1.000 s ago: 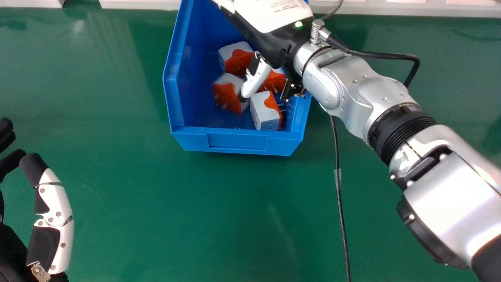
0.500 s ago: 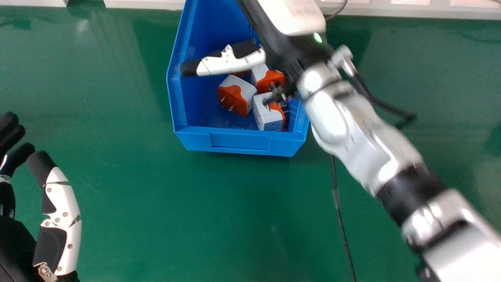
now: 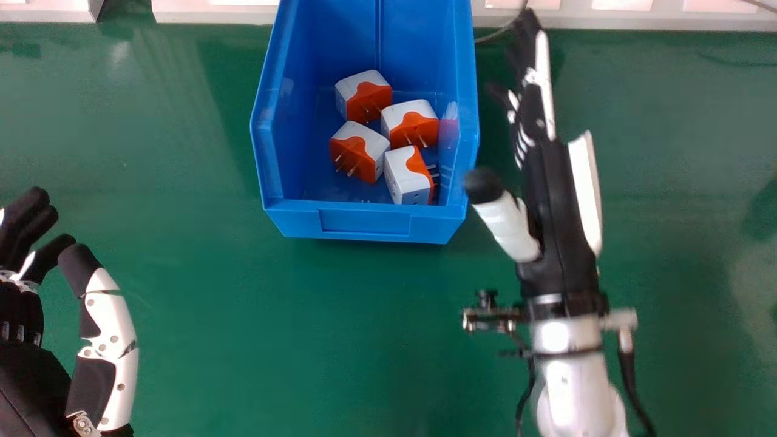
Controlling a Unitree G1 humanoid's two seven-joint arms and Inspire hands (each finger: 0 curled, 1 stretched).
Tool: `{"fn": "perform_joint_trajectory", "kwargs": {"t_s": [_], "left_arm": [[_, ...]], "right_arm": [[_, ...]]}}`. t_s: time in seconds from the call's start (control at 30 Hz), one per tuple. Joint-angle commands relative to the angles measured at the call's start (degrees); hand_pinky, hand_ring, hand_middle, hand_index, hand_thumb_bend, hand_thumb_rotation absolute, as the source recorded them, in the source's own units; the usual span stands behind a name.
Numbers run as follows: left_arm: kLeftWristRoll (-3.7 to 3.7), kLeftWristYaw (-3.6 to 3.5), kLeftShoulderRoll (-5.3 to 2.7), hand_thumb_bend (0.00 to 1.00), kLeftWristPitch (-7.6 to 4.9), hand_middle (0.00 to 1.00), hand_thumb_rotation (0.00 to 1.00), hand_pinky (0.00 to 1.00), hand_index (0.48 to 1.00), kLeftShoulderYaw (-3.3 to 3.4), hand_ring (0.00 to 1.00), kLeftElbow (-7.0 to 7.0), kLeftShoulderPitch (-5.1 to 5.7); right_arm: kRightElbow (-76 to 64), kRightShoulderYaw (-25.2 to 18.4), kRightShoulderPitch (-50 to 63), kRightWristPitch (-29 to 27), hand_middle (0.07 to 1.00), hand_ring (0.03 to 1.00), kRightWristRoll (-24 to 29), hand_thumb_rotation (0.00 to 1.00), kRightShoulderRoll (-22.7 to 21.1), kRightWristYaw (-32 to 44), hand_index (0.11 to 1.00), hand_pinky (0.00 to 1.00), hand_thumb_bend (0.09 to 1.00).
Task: Pick all objects and put in blue box
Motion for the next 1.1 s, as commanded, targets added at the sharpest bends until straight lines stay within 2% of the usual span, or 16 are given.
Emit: {"fn": "perform_joint_trajectory", "kwargs": {"t_s": [0.0, 0.03, 0.17, 0.3, 0.43, 0.5, 0.57, 0.7, 0.83, 0.9, 1.03, 1.07], "left_arm": [[-0.87, -0.43, -4.57, 0.22, -0.90, 0.72, 0.00, 0.66, 0.723, -0.40, 0.73, -0.75, 1.78], [-1.28, -0.69, -4.48, 0.22, -0.87, 0.72, 0.00, 0.66, 0.723, -0.49, 0.73, -0.80, 1.71], [-1.52, -1.13, -4.47, 0.22, -0.87, 0.72, 0.00, 0.66, 0.723, -0.55, 0.73, -0.76, 1.57], [-0.15, -0.80, -5.10, 0.21, -0.09, 0.72, 0.00, 0.66, 0.724, -0.93, 0.73, -0.87, 2.22], [0.08, -0.89, -5.01, 0.21, -0.13, 0.72, 0.00, 0.67, 0.730, -1.49, 0.73, -1.19, 2.54], [0.46, -0.92, -4.91, 0.21, -0.06, 0.72, 0.00, 0.66, 0.731, -1.66, 0.73, -1.41, 2.57], [0.59, -1.15, -4.64, 0.21, 0.04, 0.73, 0.00, 0.66, 0.733, -1.87, 0.73, -1.63, 2.69], [0.67, -1.22, -4.43, 0.22, 0.00, 0.73, 0.00, 0.66, 0.735, -1.96, 0.73, -1.69, 2.68], [0.32, -1.34, -4.49, 0.22, -0.25, 0.73, 0.00, 0.66, 0.736, -1.89, 0.74, -1.79, 2.71], [-0.29, -1.58, -4.38, 0.22, -0.24, 0.73, 0.00, 0.66, 0.736, -2.03, 0.74, -1.86, 2.79], [-1.06, -2.03, -4.49, 0.23, -0.28, 0.73, 0.00, 0.67, 0.738, -2.20, 0.74, -2.15, 3.03], [-0.92, -2.04, -4.47, 0.23, -0.33, 0.73, 0.00, 0.67, 0.737, -2.10, 0.74, -2.09, 3.08]], "right_arm": [[0.2, 1.1, 3.3, -3.0, 0.999, 0.971, -0.4, 1.00, 3.0, -0.7, 1.000, 0.87, 0.717], [0.3, 1.5, 4.5, -3.6, 0.999, 0.975, -0.9, 1.00, 3.8, -0.7, 1.000, 0.88, 0.721], [-0.3, 3.2, 6.2, -4.0, 1.000, 0.988, -2.5, 1.00, 5.2, -0.4, 1.000, 0.90, 0.709], [0.0, 3.6, 6.4, -4.5, 1.000, 0.991, -3.4, 1.00, 6.0, -1.1, 1.000, 0.92, 0.675], [-0.5, 4.2, 6.9, -3.7, 1.000, 0.998, -3.6, 1.00, 6.0, -0.7, 1.000, 0.92, 0.677], [-0.8, 4.6, 7.1, -3.6, 1.000, 1.000, -4.0, 1.00, 6.0, -0.8, 1.000, 0.92, 0.674], [-0.9, 4.9, 7.3, -3.7, 1.000, 1.000, -4.6, 1.00, 6.0, -1.1, 1.000, 0.92, 0.655], [-1.2, 5.3, 7.4, -3.7, 1.000, 1.000, -5.2, 1.00, 5.8, -1.5, 1.000, 0.91, 0.634], [-1.7, 5.3, 7.5, -3.4, 1.000, 1.000, -5.4, 1.00, 5.9, -1.8, 1.000, 0.92, 0.628], [-1.8, 5.4, 7.6, -3.3, 1.000, 1.000, -5.2, 1.00, 6.1, -2.0, 1.000, 0.92, 0.633], [-1.8, 5.5, 7.5, -3.2, 1.000, 1.000, -5.0, 1.00, 6.0, -2.1, 1.000, 0.93, 0.641], [-1.8, 5.5, 7.5, -3.2, 1.000, 1.000, -5.0, 1.00, 6.0, -2.1, 1.000, 0.93, 0.641]]}}
